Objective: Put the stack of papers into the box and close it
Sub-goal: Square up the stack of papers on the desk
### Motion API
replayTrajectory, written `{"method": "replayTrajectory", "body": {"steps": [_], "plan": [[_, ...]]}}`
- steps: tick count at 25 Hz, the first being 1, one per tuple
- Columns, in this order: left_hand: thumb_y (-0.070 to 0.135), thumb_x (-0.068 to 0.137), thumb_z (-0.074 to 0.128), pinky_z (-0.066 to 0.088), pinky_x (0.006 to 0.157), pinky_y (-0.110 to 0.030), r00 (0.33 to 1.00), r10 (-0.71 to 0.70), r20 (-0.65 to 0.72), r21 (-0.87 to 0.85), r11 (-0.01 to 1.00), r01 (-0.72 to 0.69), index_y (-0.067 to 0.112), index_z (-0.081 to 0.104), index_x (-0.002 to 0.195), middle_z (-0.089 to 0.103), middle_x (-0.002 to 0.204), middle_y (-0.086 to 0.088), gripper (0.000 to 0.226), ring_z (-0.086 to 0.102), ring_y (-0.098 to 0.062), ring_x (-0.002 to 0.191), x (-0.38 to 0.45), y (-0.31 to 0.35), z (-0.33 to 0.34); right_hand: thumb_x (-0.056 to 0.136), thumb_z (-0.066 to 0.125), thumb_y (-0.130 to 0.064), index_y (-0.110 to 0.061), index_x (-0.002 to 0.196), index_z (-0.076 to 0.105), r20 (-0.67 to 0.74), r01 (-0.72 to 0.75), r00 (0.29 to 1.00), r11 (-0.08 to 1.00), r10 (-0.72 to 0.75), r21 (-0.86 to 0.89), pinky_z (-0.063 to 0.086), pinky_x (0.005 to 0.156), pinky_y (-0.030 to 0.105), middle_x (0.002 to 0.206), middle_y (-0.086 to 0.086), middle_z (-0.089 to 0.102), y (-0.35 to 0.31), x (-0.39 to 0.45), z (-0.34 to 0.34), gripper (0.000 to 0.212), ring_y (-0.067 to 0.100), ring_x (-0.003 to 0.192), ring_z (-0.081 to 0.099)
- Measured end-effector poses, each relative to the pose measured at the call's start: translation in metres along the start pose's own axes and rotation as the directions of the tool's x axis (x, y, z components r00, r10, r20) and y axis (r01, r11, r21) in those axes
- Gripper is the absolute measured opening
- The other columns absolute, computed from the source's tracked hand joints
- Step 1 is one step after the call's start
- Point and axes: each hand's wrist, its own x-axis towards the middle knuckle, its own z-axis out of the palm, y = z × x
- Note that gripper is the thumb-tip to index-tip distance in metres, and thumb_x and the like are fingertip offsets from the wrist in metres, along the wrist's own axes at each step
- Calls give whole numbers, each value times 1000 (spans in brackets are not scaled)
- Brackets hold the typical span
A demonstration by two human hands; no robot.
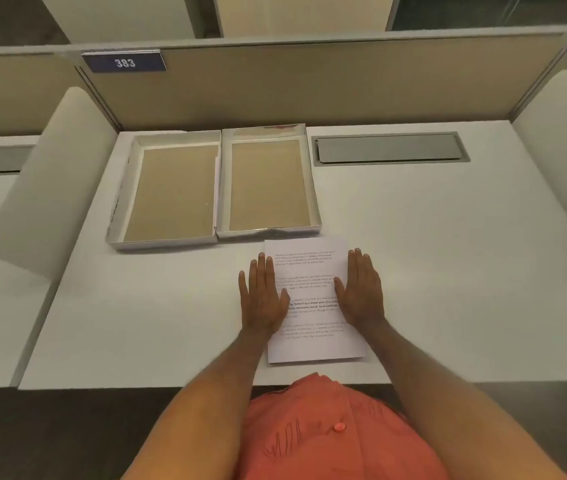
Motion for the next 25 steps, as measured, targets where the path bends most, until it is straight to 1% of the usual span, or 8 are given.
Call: {"method": "replayTrajectory", "body": {"steps": [2,5,7,9,12,15,20,25], "plan": [[41,102,40,13,128,-49,997,-76,9,-75,994,77,12,3,165,6,174,-10,78,14,-29,159,0,3,3,108,47,-34,-5,164,19,-9,-97,995,988,99,118,33,121,47,171,16,26,-2,-1,3,69,35,153,33],[39,100,47,38,111,-44,979,-202,27,-213,956,203,11,19,161,36,158,-10,73,41,-30,137,-2,10,10,106,50,-33,-5,162,23,-4,-254,964,924,266,287,41,112,51,155,17,45,-8,-3,9,68,37,139,45],[37,100,51,45,104,-43,966,-252,64,-296,919,259,11,26,158,43,148,-12,69,47,-30,130,0,14,11,105,51,-31,-5,161,24,44,-363,923,827,382,429,42,111,51,146,17,52,-12,0,11,67,37,137,44],[34,99,56,51,97,-43,955,-273,113,-364,883,296,12,29,155,44,144,-13,65,50,-31,127,6,12,9,104,52,-28,-4,157,31,100,-440,885,746,455,500,41,111,50,143,18,54,-13,6,13,62,38,137,44],[33,96,64,54,91,-44,941,-276,196,-407,850,334,15,34,148,47,139,-13,62,57,-33,122,16,5,3,102,54,-27,-2,147,46,157,-501,855,707,495,498,39,113,48,143,20,54,-12,7,20,53,39,136,45],[35,94,69,53,94,-45,923,-291,250,-420,827,374,13,40,143,51,136,-13,61,61,-35,120,22,-5,0,96,61,-27,-6,147,47,205,-546,828,664,523,511,39,113,47,146,18,51,-10,8,22,57,37,139,44],[37,91,72,54,91,-43,920,-295,258,-426,820,382,12,46,136,57,131,-13,58,64,-34,115,23,-8,-1,88,75,-31,-11,148,46,328,-625,771,551,545,553,42,115,47,149,12,51,-8,21,14,70,33,142,44],[37,91,72,54,93,-44,923,-286,259,-421,826,374,11,46,136,56,132,-14,58,64,-34,116,24,-7,-2,84,80,-22,-5,139,55,402,-632,773,554,490,541,51,109,50,143,16,56,-3,28,11,63,35,131,56]]}}
